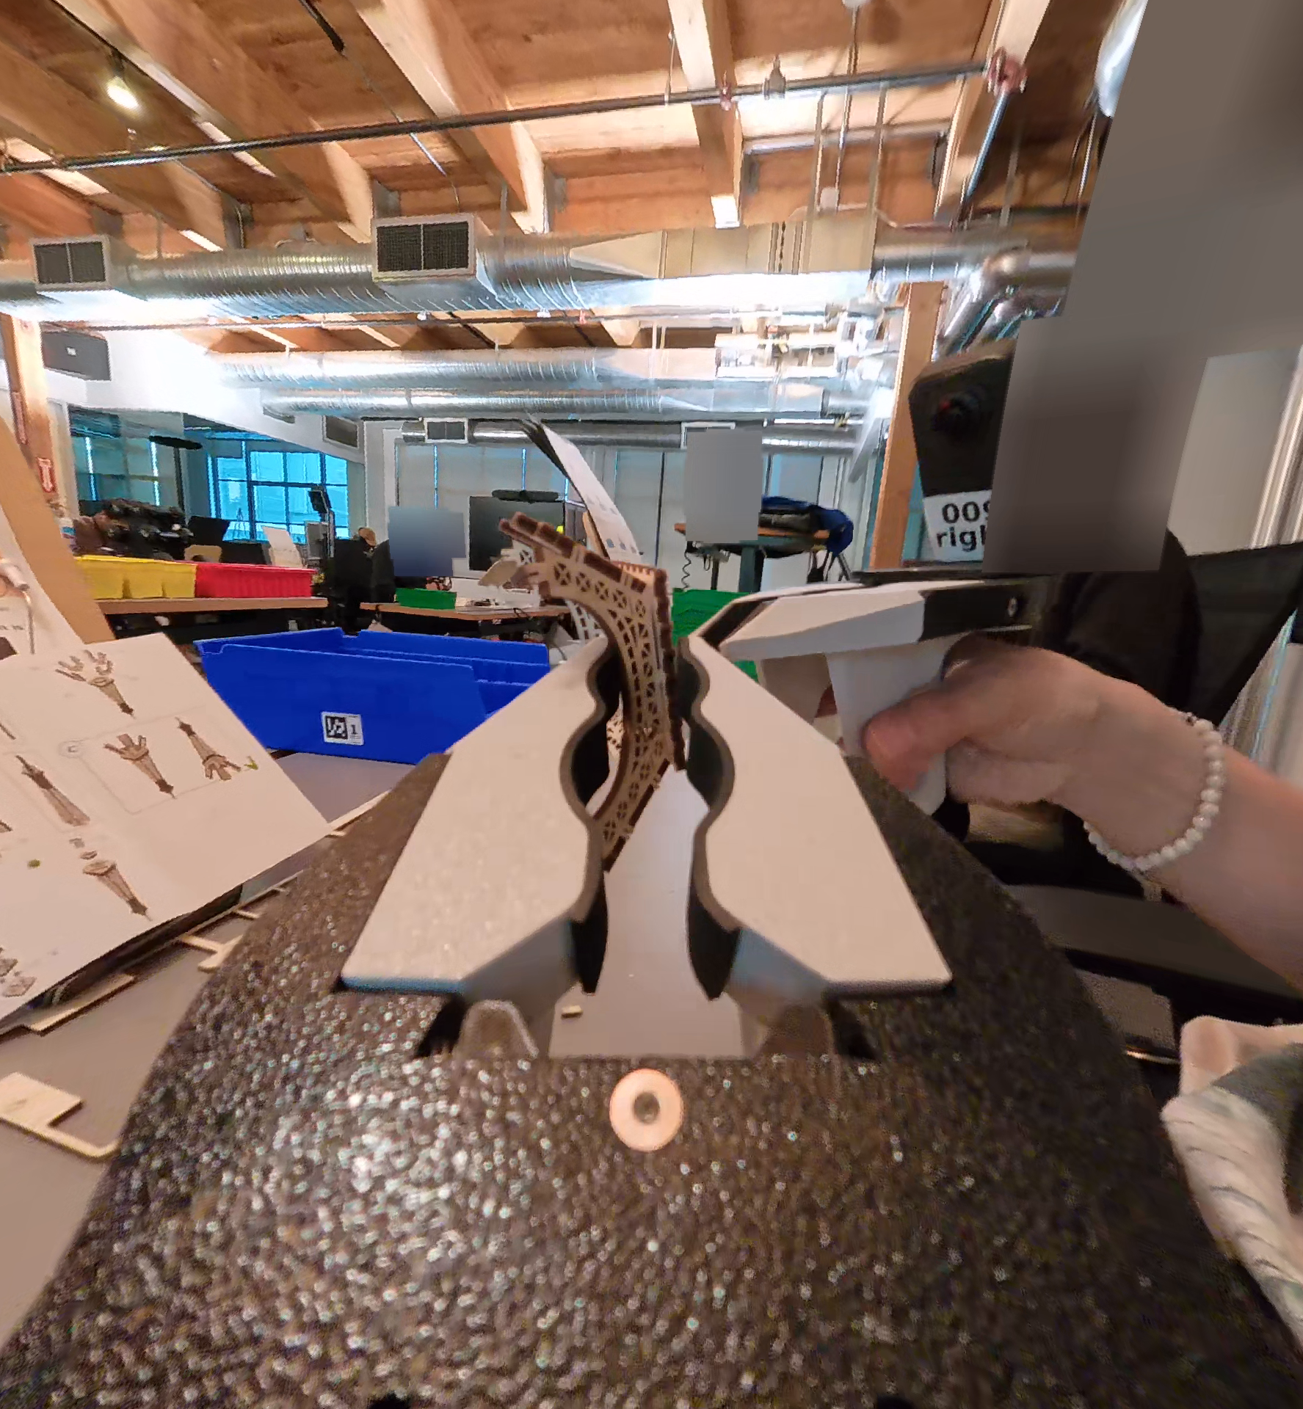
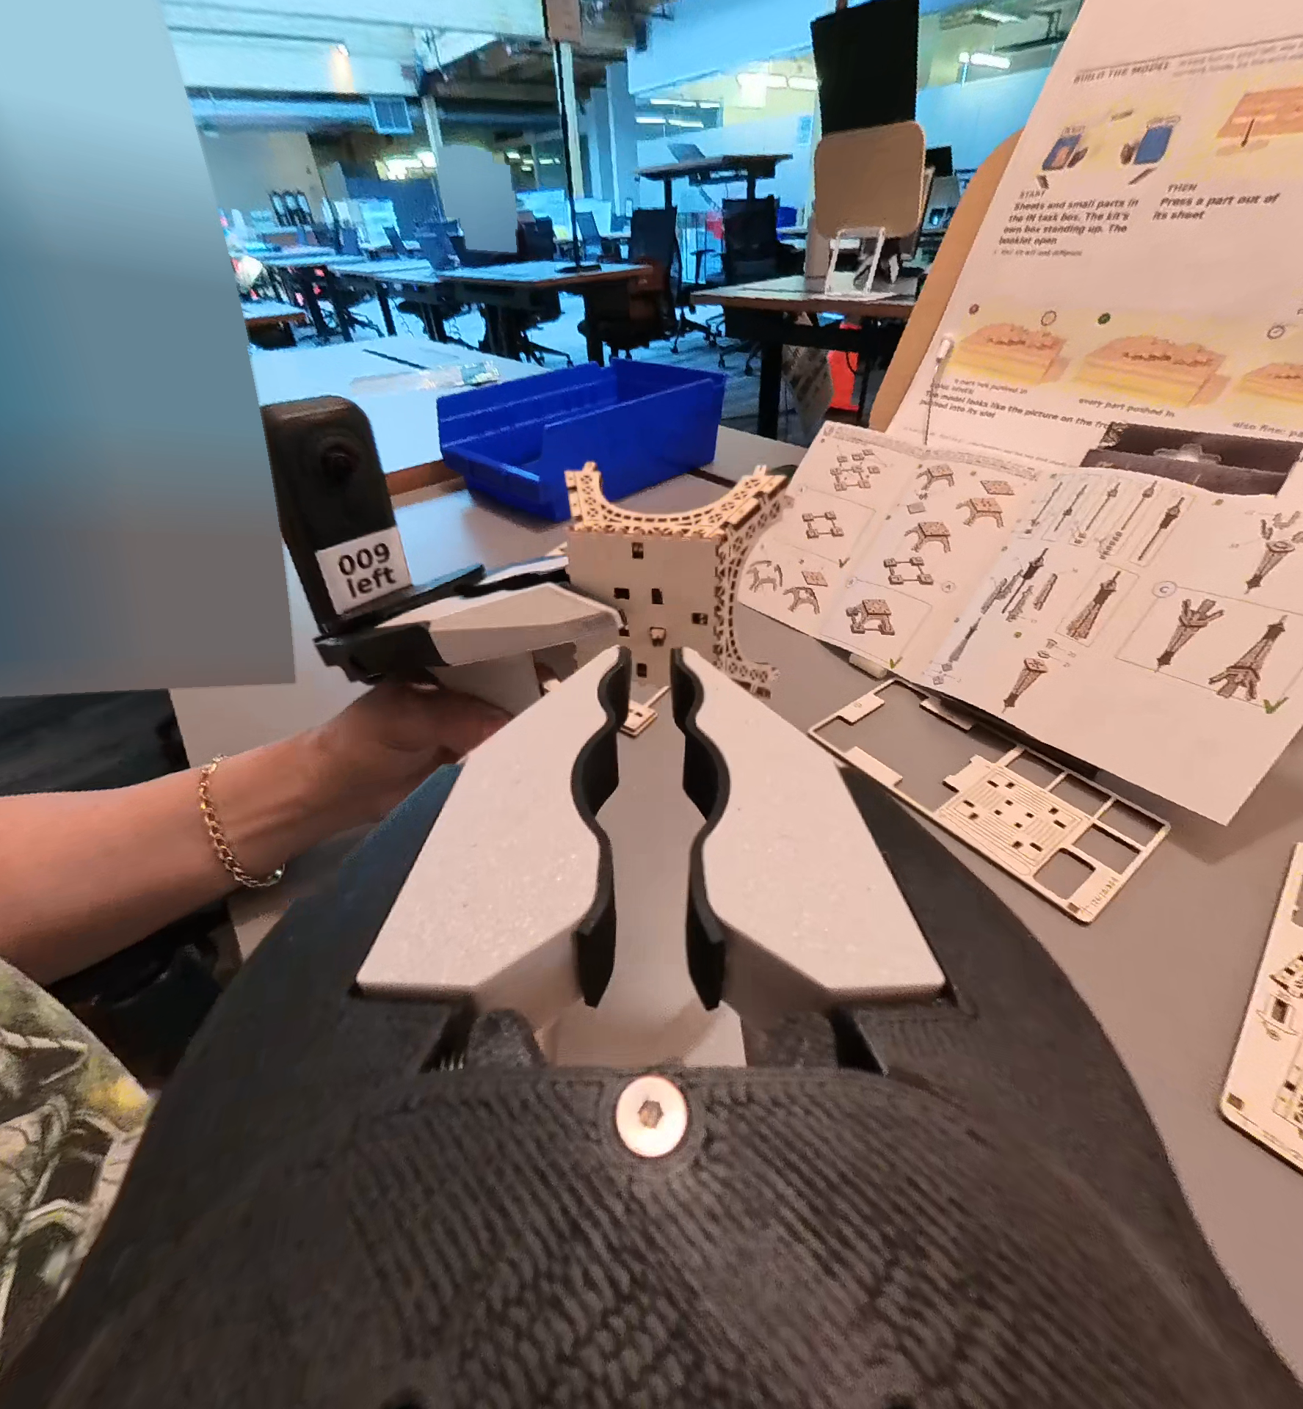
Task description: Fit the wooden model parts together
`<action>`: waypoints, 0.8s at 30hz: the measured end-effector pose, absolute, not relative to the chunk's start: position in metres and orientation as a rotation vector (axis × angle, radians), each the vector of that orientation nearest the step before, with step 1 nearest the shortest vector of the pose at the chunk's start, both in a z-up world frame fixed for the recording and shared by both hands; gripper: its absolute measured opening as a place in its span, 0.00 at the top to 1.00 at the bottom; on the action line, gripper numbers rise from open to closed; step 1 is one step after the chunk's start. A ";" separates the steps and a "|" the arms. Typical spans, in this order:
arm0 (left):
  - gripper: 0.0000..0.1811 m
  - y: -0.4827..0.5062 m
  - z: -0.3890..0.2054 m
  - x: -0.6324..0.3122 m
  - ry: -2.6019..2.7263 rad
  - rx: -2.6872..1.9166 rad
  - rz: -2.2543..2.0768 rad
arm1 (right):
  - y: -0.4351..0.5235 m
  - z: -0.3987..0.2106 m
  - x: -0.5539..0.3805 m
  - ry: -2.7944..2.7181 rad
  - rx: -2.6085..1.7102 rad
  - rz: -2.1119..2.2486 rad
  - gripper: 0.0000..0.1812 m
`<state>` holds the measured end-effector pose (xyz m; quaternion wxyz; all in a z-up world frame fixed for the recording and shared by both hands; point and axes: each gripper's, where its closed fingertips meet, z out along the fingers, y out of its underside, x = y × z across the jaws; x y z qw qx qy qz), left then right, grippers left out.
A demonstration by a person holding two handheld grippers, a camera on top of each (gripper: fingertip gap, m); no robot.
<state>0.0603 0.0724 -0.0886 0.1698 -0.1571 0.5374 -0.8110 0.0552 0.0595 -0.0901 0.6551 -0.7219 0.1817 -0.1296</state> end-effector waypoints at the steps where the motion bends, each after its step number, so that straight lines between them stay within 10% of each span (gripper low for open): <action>1: 0.94 0.073 -0.088 0.061 1.518 -0.449 -2.310 | 0.060 -0.091 0.055 0.418 -1.632 -0.295 0.96; 24: 0.94 0.066 -0.090 0.057 1.547 -0.369 -2.214 | 0.066 -0.097 0.060 0.409 -1.663 -0.389 0.99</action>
